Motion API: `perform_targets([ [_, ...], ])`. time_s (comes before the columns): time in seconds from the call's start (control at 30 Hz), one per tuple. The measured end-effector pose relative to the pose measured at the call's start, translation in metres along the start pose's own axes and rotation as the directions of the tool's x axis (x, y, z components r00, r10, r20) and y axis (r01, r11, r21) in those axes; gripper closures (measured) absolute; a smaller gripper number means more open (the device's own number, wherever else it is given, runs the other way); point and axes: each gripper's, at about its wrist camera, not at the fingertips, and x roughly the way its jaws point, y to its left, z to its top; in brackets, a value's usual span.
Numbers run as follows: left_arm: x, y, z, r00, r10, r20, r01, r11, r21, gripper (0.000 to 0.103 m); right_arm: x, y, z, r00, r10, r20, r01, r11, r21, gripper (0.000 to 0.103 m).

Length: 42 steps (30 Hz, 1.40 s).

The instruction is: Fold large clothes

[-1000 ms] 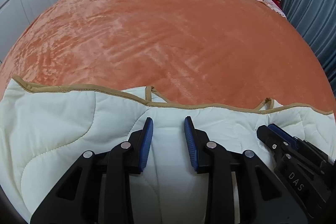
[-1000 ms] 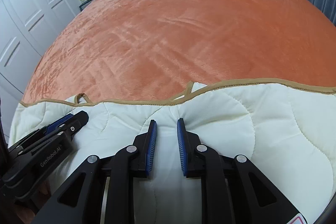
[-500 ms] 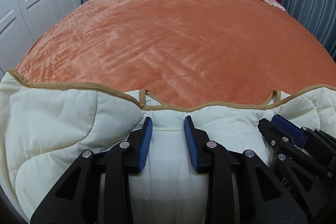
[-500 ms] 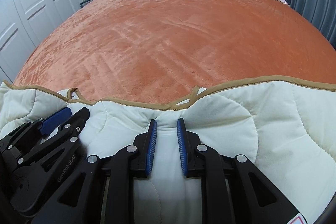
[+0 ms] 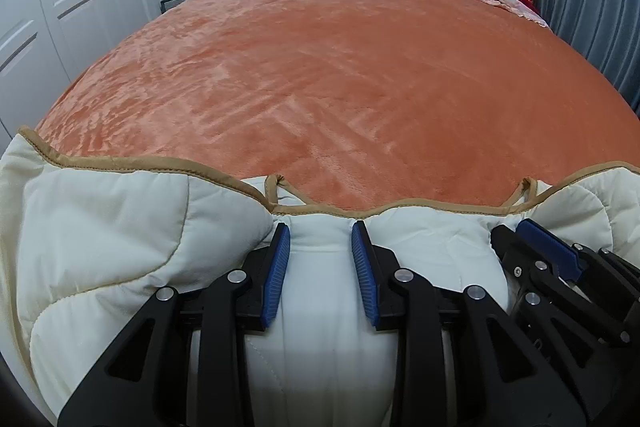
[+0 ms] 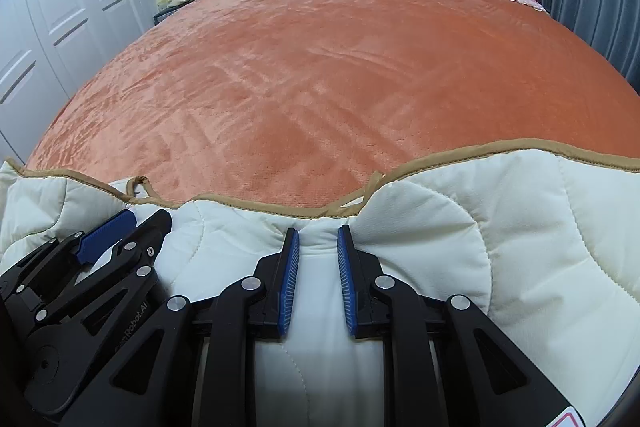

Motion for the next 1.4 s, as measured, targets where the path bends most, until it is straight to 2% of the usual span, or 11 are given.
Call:
perform_targets([
  [0.1, -0.008, 0.003, 0.007, 0.999, 0.002, -0.051, -0.002, 1.0, 0.002, 0.07, -0.01, -0.008, 0.01, 0.999, 0.023, -0.041, -0.022, 0.999, 0.035, 0.088],
  [0.17, -0.031, 0.021, 0.012, 0.996, -0.033, -0.078, 0.028, 0.997, -0.068, 0.069, -0.039, -0.018, 0.016, 1.0, -0.011, -0.029, 0.014, 0.994, 0.11, 0.085],
  [0.23, -0.065, 0.054, 0.007, 0.99, -0.114, -0.08, 0.097, 0.976, -0.195, 0.061, -0.081, -0.024, 0.012, 1.0, 0.013, 0.004, -0.014, 0.989, 0.15, 0.08],
  [0.3, -0.103, 0.092, -0.007, 0.984, -0.166, -0.063, 0.139, 0.941, -0.308, 0.04, -0.116, -0.022, -0.002, 0.999, 0.054, 0.008, -0.054, 0.988, 0.143, 0.08],
  [0.53, -0.176, 0.188, -0.081, 0.993, -0.072, -0.091, 0.017, 0.866, -0.499, 0.036, -0.16, 0.027, -0.081, 0.979, 0.166, -0.115, -0.16, 0.985, 0.06, 0.08],
  [0.67, -0.183, 0.212, -0.11, 0.99, -0.038, -0.136, -0.041, 0.845, -0.533, 0.036, -0.157, 0.046, -0.11, 0.97, 0.177, -0.168, -0.168, 0.984, 0.064, 0.079],
  [0.87, -0.164, 0.226, -0.138, 0.972, -0.19, -0.136, 0.056, 0.755, -0.654, 0.034, -0.148, 0.054, -0.13, 0.971, 0.142, -0.19, -0.139, 0.99, 0.032, 0.079],
  [1.03, -0.141, 0.211, -0.139, 0.968, -0.203, -0.145, 0.057, 0.744, -0.666, 0.022, -0.141, 0.055, -0.135, 0.973, 0.125, -0.196, -0.125, 0.992, 0.014, 0.079],
  [1.13, -0.133, 0.204, -0.14, 0.96, -0.248, -0.133, 0.093, 0.726, -0.681, 0.035, -0.138, 0.059, -0.137, 0.975, 0.106, -0.195, -0.108, 0.994, -0.003, 0.079],
  [1.3, -0.159, 0.195, -0.125, 0.964, -0.25, -0.086, 0.139, 0.757, -0.639, 0.08, -0.142, 0.058, -0.133, 0.973, 0.099, -0.208, -0.102, 0.995, -0.002, 0.079],
  [1.4, -0.194, 0.2, -0.118, 0.953, -0.303, -0.014, 0.226, 0.741, -0.632, 0.086, -0.158, 0.054, -0.131, 0.966, 0.126, -0.227, -0.127, 0.992, 0.008, 0.081],
])
